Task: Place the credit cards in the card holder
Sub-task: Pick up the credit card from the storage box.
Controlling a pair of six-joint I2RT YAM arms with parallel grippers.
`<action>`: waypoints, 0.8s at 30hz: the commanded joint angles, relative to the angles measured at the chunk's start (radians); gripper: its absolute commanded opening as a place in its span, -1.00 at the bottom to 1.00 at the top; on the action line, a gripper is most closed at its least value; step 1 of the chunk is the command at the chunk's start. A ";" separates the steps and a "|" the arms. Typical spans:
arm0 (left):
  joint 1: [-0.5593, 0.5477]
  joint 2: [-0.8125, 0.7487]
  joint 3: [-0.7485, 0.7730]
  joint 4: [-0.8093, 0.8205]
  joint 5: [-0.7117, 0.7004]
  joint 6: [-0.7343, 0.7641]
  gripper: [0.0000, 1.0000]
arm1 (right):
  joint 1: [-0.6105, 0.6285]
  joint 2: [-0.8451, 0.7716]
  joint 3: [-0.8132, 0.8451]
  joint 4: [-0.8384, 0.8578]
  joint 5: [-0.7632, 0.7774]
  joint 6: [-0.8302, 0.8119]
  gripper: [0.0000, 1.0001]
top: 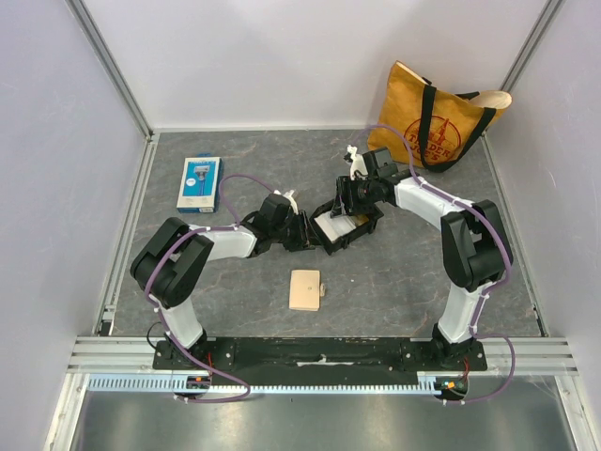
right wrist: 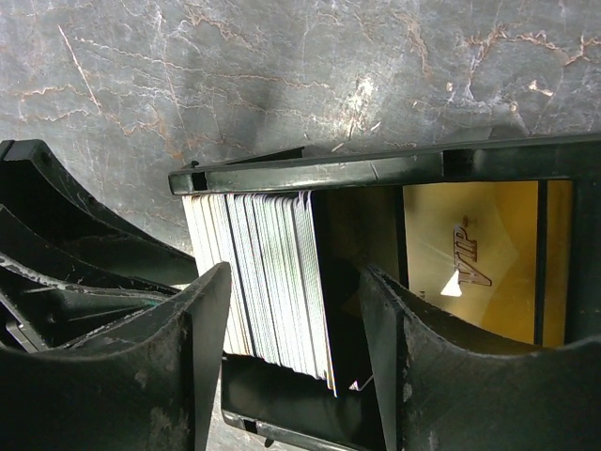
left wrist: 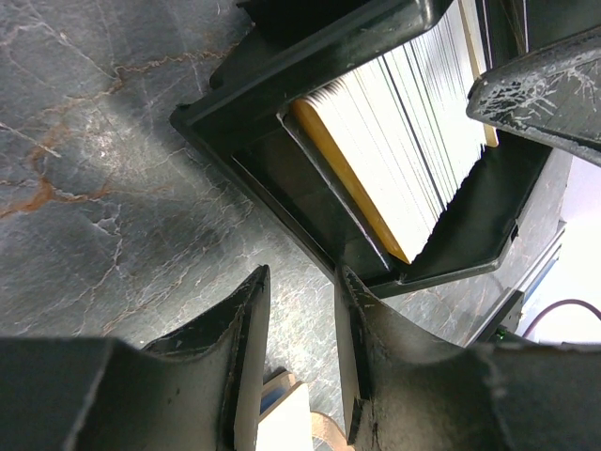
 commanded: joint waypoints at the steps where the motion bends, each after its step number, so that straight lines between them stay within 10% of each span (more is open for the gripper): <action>1: 0.006 -0.012 0.033 0.033 0.026 -0.011 -0.21 | 0.002 -0.031 0.029 -0.017 -0.041 -0.003 0.26; 24: 0.009 0.000 0.039 0.033 0.035 -0.011 -0.21 | -0.013 -0.014 0.053 -0.029 -0.029 -0.006 -0.42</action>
